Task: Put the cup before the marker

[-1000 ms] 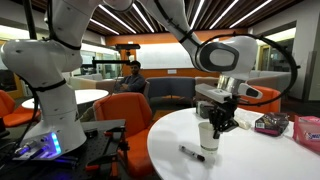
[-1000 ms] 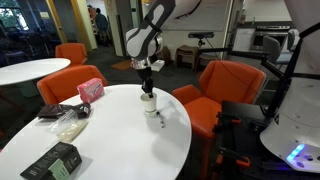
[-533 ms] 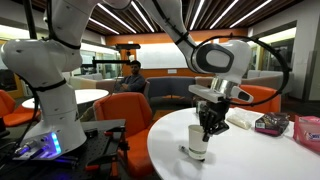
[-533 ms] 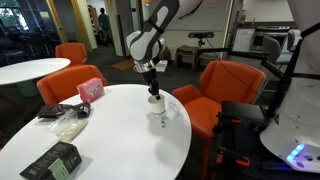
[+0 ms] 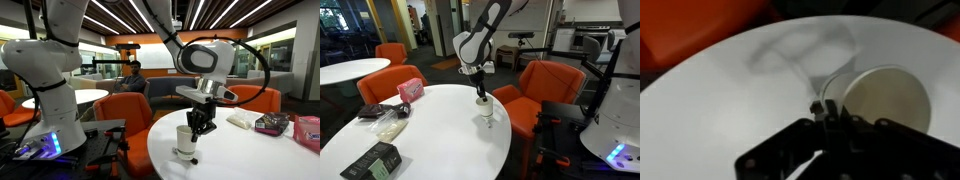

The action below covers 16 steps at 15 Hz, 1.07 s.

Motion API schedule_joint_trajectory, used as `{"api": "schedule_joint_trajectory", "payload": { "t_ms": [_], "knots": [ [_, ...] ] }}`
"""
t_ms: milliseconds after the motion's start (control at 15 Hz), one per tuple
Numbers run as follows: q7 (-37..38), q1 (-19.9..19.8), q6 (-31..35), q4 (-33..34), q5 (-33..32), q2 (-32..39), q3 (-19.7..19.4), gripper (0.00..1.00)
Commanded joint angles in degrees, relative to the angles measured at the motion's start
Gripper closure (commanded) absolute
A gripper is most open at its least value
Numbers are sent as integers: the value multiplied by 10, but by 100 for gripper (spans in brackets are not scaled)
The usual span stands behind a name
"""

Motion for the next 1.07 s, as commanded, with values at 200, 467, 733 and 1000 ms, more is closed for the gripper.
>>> {"api": "schedule_joint_trajectory", "payload": {
  "t_ms": [200,467,733,1000],
  "knots": [
    [-42,-13,87,-91,18,-56,10,99],
    [-50,-10,123,-104,28,-64,17,99],
    [-56,-13,142,-119,28,-78,23,99],
    [-137,-47,160,-168,83,-120,34,99]
  ]
}}
